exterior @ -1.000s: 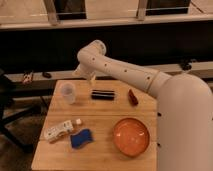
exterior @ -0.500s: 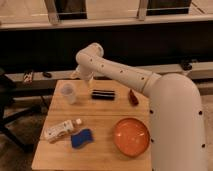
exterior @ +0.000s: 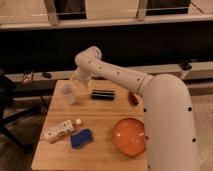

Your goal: Pick up the ceramic cup

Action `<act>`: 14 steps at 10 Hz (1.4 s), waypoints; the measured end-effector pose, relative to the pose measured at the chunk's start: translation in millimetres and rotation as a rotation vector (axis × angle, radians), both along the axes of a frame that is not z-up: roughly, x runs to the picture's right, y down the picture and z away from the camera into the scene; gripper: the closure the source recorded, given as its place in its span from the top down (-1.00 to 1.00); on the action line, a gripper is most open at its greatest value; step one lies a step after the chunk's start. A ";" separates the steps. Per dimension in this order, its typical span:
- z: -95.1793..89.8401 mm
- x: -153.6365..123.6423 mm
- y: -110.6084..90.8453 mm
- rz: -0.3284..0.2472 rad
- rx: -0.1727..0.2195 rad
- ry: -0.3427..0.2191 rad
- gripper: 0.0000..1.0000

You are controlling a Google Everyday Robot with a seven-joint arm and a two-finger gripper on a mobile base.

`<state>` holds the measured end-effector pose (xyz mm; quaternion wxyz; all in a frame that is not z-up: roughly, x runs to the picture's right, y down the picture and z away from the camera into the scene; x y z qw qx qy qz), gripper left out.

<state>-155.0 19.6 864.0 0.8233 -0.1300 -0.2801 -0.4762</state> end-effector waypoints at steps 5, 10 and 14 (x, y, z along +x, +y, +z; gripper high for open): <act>20.5 -5.7 20.0 -0.009 -0.041 -0.007 0.60; 34.2 -15.2 35.1 -0.028 -0.069 -0.009 0.60; 42.5 -20.3 43.0 -0.037 -0.086 -0.017 0.60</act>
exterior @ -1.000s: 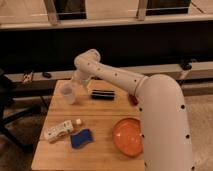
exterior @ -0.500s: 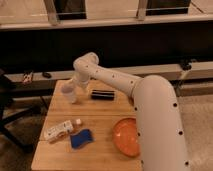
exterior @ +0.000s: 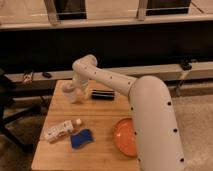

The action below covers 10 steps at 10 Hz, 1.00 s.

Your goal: Pick up the ceramic cup

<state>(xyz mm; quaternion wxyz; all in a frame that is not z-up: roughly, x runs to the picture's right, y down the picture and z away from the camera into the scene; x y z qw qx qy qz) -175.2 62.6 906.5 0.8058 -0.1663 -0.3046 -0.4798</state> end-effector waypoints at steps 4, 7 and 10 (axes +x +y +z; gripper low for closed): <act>7.3 0.5 6.4 -0.007 -0.018 -0.005 0.60; 10.2 1.1 10.3 -0.010 -0.030 -0.008 0.42; 13.3 2.6 15.5 -0.011 -0.039 -0.014 -0.19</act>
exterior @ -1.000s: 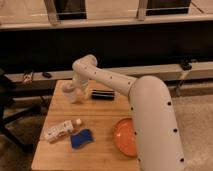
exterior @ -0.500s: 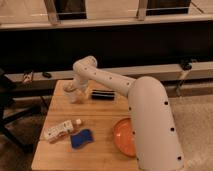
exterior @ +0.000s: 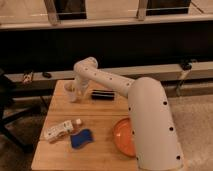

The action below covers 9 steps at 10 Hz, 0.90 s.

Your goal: Pick up the ceramic cup

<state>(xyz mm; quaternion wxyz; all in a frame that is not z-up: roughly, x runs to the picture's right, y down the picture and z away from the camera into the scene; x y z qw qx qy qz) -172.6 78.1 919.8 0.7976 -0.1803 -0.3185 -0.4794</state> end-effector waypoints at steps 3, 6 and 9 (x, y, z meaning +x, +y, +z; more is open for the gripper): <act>-0.1 1.1 3.8 -0.001 0.002 -0.004 -0.78; -22.5 9.2 -12.8 -0.006 0.010 -0.001 -0.98; -34.8 14.0 -20.9 -0.013 0.020 -0.006 -0.98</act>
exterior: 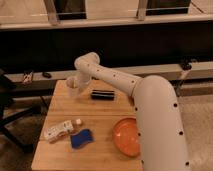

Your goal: Pick up the ceramic cup

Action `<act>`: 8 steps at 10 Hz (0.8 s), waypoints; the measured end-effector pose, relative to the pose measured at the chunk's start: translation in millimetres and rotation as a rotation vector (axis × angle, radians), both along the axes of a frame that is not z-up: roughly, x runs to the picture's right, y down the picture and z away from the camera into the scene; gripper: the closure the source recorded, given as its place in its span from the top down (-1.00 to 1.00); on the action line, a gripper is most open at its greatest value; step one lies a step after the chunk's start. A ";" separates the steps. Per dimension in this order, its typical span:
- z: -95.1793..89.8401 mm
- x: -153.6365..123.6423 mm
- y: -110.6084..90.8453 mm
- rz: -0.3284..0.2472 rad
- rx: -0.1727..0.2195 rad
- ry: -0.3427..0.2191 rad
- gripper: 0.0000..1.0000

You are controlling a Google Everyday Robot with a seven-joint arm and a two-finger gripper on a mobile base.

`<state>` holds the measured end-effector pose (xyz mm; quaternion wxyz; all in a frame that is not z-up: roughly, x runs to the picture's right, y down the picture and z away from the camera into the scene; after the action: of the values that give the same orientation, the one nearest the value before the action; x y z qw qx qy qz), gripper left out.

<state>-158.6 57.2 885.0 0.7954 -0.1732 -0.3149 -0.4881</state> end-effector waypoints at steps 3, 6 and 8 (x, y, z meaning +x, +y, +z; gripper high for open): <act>-12.1 3.7 -9.6 -0.006 0.000 -0.002 -0.98; -33.9 10.5 -26.7 -0.011 0.004 -0.003 -0.98; -38.9 11.3 -30.3 -0.014 0.004 -0.005 -0.98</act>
<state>-147.4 26.9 846.1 0.7915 -0.1725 -0.3147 -0.4948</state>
